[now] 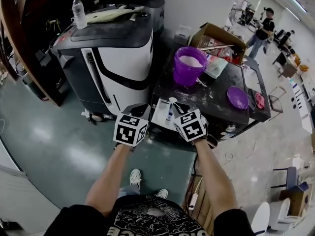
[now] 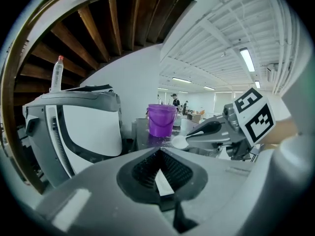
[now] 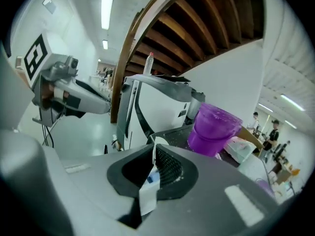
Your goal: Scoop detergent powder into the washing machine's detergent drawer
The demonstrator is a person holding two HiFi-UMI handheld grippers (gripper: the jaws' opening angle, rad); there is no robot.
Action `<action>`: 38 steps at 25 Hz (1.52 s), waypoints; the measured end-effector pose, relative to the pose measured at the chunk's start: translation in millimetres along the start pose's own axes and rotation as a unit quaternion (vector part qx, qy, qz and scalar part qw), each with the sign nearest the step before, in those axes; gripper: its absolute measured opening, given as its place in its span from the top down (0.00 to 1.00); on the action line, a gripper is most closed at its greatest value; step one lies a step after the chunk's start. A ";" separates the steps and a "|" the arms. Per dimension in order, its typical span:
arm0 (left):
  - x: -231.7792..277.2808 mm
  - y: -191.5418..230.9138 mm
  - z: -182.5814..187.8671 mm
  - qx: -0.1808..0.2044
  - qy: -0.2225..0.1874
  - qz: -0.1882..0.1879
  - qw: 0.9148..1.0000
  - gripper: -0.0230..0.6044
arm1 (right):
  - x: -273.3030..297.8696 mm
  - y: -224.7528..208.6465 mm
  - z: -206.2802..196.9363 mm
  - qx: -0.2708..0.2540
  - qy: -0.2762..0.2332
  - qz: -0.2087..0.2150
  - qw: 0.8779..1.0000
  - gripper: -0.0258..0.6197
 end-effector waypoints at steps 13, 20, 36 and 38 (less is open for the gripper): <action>31.4 -57.3 36.9 0.049 0.010 -0.073 0.996 0.96 | -94.4 -57.4 -12.8 0.174 -0.052 -0.122 0.976 0.91; 40.9 -78.1 52.5 0.066 0.008 -0.100 0.993 0.96 | -136.4 -72.6 -24.2 0.230 -0.071 -0.173 0.955 0.91; 42.6 -91.9 76.6 0.080 -0.009 -0.112 0.990 0.96 | -166.5 -83.6 -32.3 0.265 -0.075 -0.213 0.937 0.91; 41.7 -89.9 76.6 0.079 -0.010 -0.109 0.991 0.96 | -165.6 -84.2 -31.4 0.267 -0.077 -0.212 0.937 0.91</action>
Point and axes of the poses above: the fingertips, and each gripper's own axes: x forward along the fingers, y to its left, z out of its top, the point moved 3 cm from there along -x, backward along the fingers, and after that the axes turned 15 degrees about -x, right-handed, at the moved point
